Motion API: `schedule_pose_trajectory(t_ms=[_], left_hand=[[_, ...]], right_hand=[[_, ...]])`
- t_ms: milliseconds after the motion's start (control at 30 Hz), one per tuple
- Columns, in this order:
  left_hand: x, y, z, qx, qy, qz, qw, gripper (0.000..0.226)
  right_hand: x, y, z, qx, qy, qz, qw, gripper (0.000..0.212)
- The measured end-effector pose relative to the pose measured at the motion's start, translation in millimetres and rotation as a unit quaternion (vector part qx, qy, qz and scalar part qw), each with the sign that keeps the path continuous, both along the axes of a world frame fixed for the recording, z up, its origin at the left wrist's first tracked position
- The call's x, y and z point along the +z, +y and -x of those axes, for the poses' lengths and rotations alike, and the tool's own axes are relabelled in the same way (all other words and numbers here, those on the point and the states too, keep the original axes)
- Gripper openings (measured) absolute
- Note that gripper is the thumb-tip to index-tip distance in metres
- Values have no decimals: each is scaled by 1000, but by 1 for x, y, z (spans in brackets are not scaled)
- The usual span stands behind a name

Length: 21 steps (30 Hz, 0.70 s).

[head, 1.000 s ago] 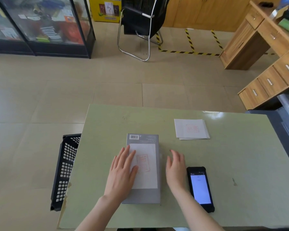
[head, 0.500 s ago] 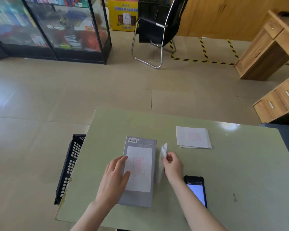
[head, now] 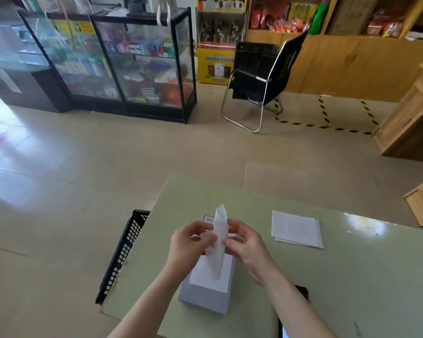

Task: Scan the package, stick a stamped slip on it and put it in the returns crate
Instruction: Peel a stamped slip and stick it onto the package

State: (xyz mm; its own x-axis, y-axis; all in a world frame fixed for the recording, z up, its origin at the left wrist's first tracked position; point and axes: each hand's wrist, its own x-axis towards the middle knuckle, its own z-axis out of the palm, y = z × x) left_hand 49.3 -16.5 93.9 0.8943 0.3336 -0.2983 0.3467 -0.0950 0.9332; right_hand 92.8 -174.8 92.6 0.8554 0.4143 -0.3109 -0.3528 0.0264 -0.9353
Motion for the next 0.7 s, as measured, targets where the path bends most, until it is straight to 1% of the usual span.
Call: schedule_pose_trajectory(t_ms=[67,133,200,300,367,467,567,633,700], left_hand=[[2,13,6,30,-2,4,1000,12],[5,23,13,50,-6,9,999,12],[7,32,19,57,-10,9,998,13],[8,43,27,59,-20,9,998,18],[8,52,33,66,-19,43,997,18],[8,76,40,74,-10,130,989,17],[8,108,47,88,6,221,971,17],[5,131,51,74,18,230,970,18],[1,153,55,45,28,193,980,32]], right_hand=[[4,11,5,36,-7,-3,999,52],[6,25,10,26,7,-7,1000,56],[7,38,16,9,22,-11,1000,47],[7,56,22,-6,34,3,999,24],[6,70,26,-23,39,9,999,19],[5,91,29,-35,24,26,999,30],[3,113,30,-17,-11,56,998,33],[2,135,33,-1,-40,75,996,37],[0,160,35,11,-60,95,994,38]])
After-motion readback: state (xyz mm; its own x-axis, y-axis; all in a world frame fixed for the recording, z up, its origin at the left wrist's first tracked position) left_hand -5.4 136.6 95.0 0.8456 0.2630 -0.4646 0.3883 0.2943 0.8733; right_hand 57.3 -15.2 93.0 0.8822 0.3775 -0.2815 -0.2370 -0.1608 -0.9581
